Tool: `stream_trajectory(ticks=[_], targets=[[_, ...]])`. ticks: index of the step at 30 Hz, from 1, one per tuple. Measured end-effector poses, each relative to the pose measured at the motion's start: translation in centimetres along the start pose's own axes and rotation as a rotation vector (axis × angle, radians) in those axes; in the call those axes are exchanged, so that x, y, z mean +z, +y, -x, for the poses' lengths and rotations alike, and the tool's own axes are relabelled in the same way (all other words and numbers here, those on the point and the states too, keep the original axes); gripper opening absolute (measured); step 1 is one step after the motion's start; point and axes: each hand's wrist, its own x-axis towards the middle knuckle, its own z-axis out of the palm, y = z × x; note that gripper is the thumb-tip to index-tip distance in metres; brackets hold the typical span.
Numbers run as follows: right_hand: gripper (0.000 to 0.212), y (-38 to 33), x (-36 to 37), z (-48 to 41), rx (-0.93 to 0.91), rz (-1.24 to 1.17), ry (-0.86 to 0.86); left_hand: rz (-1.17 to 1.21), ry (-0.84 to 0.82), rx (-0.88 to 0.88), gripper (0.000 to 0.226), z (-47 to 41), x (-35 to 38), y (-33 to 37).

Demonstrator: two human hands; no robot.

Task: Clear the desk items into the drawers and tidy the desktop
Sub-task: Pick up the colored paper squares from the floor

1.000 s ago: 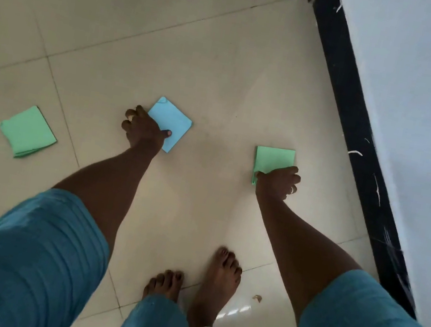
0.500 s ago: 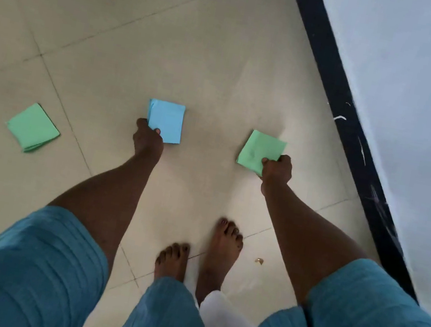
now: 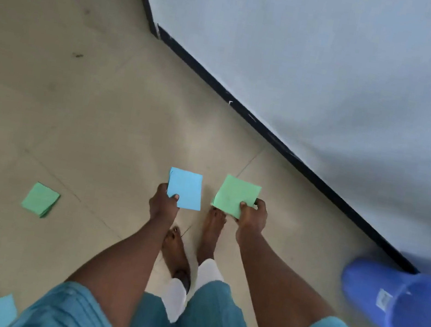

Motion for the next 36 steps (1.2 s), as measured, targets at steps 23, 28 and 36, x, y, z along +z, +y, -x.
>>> stream_trajectory(ticks=[23,28,36], targets=[[0.016,2.9,-49.0,24.5,-0.058,-0.828,0.337,-0.229,-0.534,0.572,0.028,52.2,9.0,4.3],[0.017,4.2,-59.0,28.7,-0.096,-0.804,0.505,-0.2,-0.745,0.67,0.029,63.3,10.6,4.5],[0.019,2.7,-75.3,33.0,-0.209,-1.024,0.772,-0.194,-1.2,0.714,0.043,81.5,16.8,7.9]])
